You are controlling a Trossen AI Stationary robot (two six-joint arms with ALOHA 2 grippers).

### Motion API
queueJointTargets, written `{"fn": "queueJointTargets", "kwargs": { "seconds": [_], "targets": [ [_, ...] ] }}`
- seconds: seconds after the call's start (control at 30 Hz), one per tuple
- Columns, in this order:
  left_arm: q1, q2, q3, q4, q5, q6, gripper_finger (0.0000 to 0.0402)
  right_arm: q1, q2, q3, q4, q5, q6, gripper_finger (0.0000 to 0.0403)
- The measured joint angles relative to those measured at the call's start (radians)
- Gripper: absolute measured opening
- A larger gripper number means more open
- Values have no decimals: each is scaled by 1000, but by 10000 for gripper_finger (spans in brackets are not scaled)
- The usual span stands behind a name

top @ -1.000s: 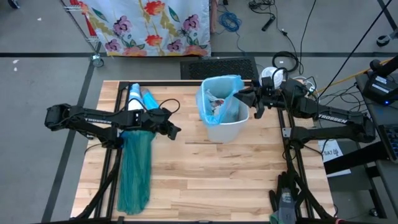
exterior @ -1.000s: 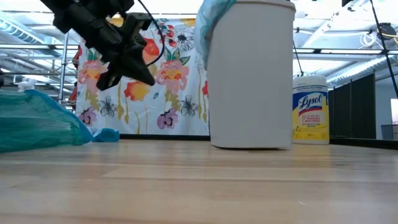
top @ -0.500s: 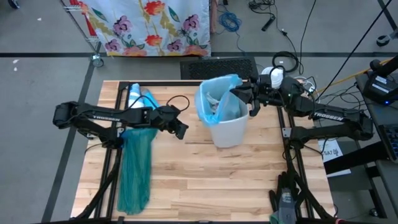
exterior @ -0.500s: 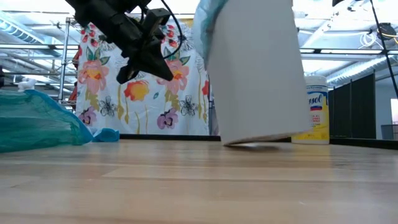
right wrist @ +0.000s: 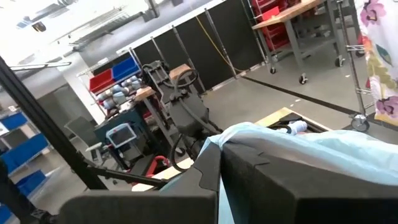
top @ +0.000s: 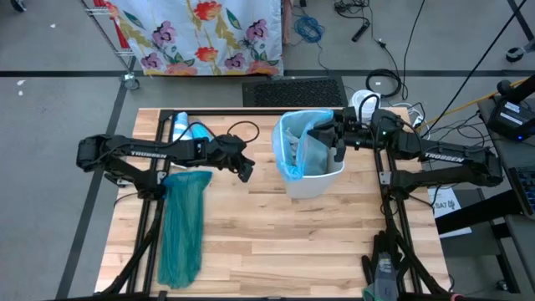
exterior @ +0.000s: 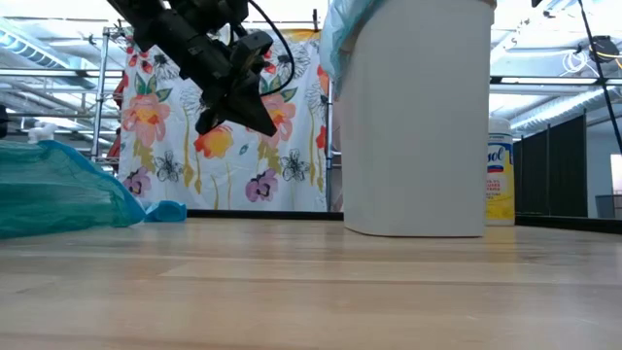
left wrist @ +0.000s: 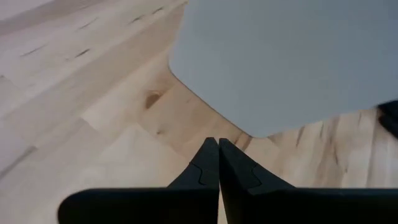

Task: Place trash/remove bag and relplace
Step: Close the blue trash bag

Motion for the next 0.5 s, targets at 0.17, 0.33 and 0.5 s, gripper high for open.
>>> {"fn": "queueJointTargets", "kwargs": {
  "seconds": [0.17, 0.33, 0.5],
  "targets": [
    [19, 0, 0, 0, 29, 25, 0, 0, 0, 0, 0, 4, 0, 0],
    [22, 0, 0, 0, 38, 26, 0, 0, 0, 0, -1, 4, 0, 0],
    [22, 0, 0, 0, 38, 26, 0, 0, 0, 0, -1, 4, 0, 0]
  ]
}}
